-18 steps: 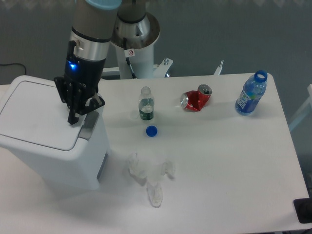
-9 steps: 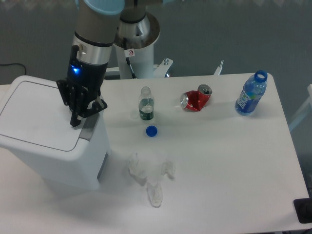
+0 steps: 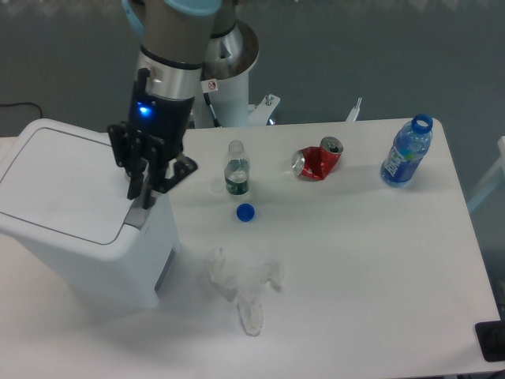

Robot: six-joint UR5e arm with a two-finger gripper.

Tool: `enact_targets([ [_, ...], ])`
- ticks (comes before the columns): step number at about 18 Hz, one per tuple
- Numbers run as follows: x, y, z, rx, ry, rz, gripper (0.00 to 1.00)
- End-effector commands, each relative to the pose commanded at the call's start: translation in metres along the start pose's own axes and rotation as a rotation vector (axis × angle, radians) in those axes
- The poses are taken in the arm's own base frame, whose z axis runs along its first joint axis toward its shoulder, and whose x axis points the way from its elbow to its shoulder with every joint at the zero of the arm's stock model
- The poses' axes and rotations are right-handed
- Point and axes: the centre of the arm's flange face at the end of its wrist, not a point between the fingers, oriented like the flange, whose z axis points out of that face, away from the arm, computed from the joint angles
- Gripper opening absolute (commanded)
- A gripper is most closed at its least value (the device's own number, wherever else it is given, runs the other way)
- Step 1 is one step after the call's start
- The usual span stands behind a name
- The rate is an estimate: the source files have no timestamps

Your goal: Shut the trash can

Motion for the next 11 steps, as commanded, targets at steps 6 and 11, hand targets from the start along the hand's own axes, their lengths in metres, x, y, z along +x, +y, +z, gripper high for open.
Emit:
enact_targets([
  [6,-0.097,0.061,0.003,-0.043,-0.052,-0.038,1.00],
  [11,-0.166,0.103,0.041,-0.150,-0.074,-0.064,1.00],
])
